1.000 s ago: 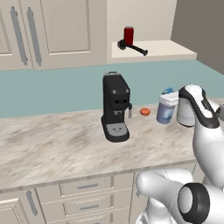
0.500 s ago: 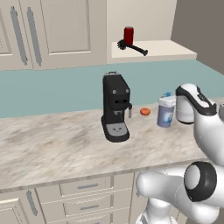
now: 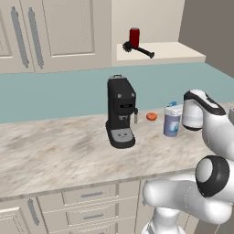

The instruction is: Pick the dish brush and soap dispenser from the cabinet and place them on the counter.

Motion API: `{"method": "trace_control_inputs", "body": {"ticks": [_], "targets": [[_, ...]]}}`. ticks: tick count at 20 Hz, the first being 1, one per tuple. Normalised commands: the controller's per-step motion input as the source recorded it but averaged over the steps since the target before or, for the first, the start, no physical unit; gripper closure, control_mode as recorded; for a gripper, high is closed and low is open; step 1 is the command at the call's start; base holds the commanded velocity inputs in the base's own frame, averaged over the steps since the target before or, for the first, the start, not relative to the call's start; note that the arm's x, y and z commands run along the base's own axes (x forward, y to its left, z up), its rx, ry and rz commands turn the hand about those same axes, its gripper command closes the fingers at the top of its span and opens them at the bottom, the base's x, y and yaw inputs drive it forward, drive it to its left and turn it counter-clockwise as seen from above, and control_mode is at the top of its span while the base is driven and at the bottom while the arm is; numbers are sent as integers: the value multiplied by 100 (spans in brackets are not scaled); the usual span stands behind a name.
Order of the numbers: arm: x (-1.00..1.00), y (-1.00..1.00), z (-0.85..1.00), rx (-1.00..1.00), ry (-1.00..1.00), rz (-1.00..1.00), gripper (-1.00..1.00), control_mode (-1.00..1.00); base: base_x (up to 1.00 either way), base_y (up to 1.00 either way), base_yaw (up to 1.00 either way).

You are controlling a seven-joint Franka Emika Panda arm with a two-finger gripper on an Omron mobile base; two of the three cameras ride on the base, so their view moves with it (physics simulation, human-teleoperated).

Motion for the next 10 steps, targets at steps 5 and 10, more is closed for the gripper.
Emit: {"method": "trace_control_inputs", "body": {"ticks": [5, 10], "targets": [[17, -6, -30, 0, 0, 0, 100, -100, 0, 0, 0], [14, -8, -32, 0, 0, 0, 100, -100, 0, 0, 0]]}}
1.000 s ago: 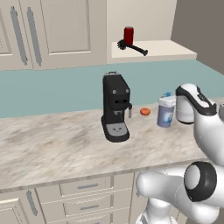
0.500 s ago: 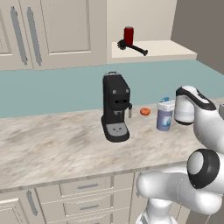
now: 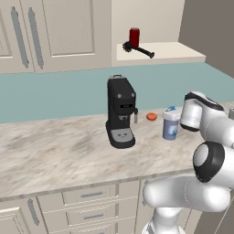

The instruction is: Pick the dish brush and soap dispenser from the cabinet and place them on the counter.

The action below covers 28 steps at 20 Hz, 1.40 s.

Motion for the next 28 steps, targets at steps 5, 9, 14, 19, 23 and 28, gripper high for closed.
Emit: {"method": "trace_control_inputs", "body": {"ticks": [5, 9, 14, 19, 23, 28], "targets": [[8, -4, -27, -1, 1, 0, 100, -100, 0, 0, 0], [2, 0, -18, -3, 0, 0, 100, -100, 0, 0, 0], [1, 0, -17, -3, 0, 0, 100, -100, 0, 0, 0], [0, -2, -14, -2, 0, 0, 100, -100, 0, 0, 0], [0, -5, -13, -1, 0, 0, 100, -100, 0, 0, 0], [0, -8, -12, 0, 0, 0, 100, -100, 0, 0, 0]]}}
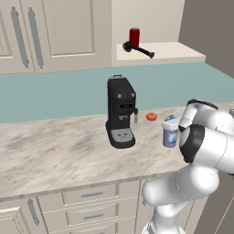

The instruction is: Pick the dish brush and soap dispenser from the cabinet and place them on the counter.

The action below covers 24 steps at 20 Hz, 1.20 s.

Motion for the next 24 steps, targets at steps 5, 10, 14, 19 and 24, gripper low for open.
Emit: {"method": "trace_control_inputs", "body": {"ticks": [5, 10, 14, 19, 24], "targets": [[0, -6, -14, -1, 0, 0, 100, -100, 0, 0, 0], [0, 0, -18, -2, 0, 0, -100, -100, 0, 0, 0], [-8, -4, -2, -1, 0, 0, -100, -100, 0, 0, 0], [-7, 0, -6, -1, 0, 0, -100, -100, 0, 0, 0], [-15, 0, -3, -1, 0, 0, -100, -100, 0, 0, 0]]}}
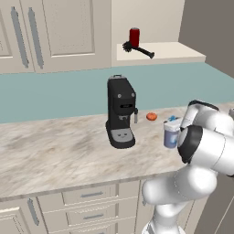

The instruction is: Pick the dish brush and soap dispenser from the cabinet and place them on the counter.

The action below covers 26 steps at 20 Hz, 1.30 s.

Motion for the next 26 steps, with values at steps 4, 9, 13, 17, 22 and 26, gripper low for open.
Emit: {"method": "trace_control_inputs", "body": {"ticks": [4, 9, 13, 17, 22, 26], "targets": [[-25, -1, 0, -1, 0, 0, -100, -100, 0, 0, 0], [-27, -6, 0, -1, 0, 0, -100, -100, 0, 0, 0], [-18, -5, -1, -1, 0, 0, -100, -100, 0, 0, 0], [-19, -7, -2, -1, 0, 0, -100, -100, 0, 0, 0], [-38, -2, 0, -2, -5, 0, -100, -100, 0, 0, 0], [-39, 0, 16, -2, -8, 0, -100, -100, 0, 0, 0]]}}
